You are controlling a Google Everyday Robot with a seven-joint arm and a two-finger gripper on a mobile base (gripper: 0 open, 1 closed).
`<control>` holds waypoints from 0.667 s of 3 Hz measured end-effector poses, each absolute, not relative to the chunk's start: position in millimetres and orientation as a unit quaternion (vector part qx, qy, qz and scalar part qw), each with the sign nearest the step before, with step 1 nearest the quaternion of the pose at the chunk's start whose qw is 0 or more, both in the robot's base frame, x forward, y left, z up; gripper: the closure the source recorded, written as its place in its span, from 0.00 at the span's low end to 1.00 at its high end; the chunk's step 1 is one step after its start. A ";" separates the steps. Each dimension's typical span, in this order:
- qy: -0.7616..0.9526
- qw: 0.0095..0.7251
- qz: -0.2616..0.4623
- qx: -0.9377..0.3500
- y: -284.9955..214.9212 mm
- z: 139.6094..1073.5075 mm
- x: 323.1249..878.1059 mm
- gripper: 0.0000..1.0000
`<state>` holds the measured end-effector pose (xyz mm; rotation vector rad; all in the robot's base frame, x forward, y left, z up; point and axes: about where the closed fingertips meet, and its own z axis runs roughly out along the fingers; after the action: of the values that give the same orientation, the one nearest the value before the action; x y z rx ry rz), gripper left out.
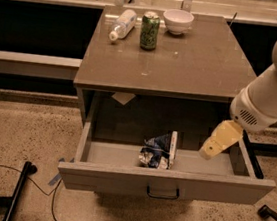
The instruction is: Pick blue chip bag from top drawer and place on counter
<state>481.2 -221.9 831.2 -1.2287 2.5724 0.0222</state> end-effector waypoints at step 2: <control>0.895 0.174 0.060 -0.406 -215.1 801.0 501.4 0.00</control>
Offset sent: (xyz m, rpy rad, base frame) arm 0.0144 0.0062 -0.0340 0.1812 0.0717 -0.0541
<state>501.4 -215.1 801.0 -1.1520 2.5383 0.1698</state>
